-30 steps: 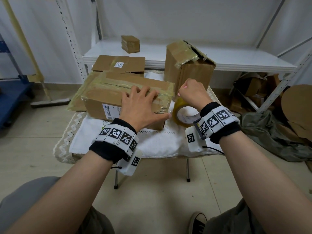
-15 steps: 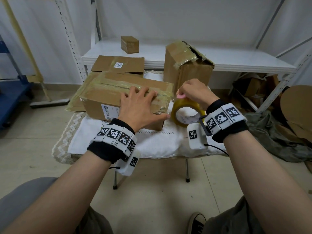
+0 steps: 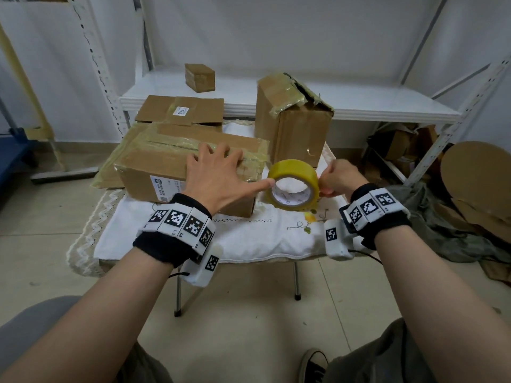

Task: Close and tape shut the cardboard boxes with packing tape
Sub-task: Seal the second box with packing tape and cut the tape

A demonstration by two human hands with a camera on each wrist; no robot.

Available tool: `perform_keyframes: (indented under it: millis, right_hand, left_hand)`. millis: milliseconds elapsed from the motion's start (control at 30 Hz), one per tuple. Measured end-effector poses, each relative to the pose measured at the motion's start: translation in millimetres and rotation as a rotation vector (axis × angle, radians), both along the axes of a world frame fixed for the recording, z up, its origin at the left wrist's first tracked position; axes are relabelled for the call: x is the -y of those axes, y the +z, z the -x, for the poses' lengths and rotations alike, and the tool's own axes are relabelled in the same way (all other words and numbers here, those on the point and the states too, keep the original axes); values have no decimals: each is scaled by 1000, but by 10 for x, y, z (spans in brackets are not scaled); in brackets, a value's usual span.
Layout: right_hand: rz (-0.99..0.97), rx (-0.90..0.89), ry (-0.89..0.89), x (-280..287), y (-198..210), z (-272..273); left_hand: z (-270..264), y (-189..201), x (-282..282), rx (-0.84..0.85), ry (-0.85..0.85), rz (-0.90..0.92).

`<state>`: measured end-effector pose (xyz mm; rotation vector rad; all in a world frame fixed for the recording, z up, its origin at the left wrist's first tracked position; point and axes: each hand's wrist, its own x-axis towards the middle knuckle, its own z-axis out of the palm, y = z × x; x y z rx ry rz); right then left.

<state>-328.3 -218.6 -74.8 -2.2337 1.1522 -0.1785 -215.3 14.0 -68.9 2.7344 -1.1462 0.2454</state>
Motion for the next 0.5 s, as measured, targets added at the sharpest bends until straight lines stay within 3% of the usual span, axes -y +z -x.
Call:
perform_keyframes:
  millis: [67,133,233,300,333,500]
  right_hand:
    - [94,-132,72,-23,-45,26]
    - [119,-128,102,-2,-60,32]
    - [68,195,91,-3,-18,-3]
    - [-75,418,162,-107,12,-45]
    - [-146,448,209,-173,24,-65]
    - [-229,297,300,-257,-86,-177]
  left_hand:
    - [19,32,80,-46,33,29]
    - [37,74,173,-96,68,64]
    - [54,144,323,-137,78,160]
    - [40,194,426,-186,90,212]
    - [22,206,485,-201,102,216]
    - [0,14,783,-97,182,81]
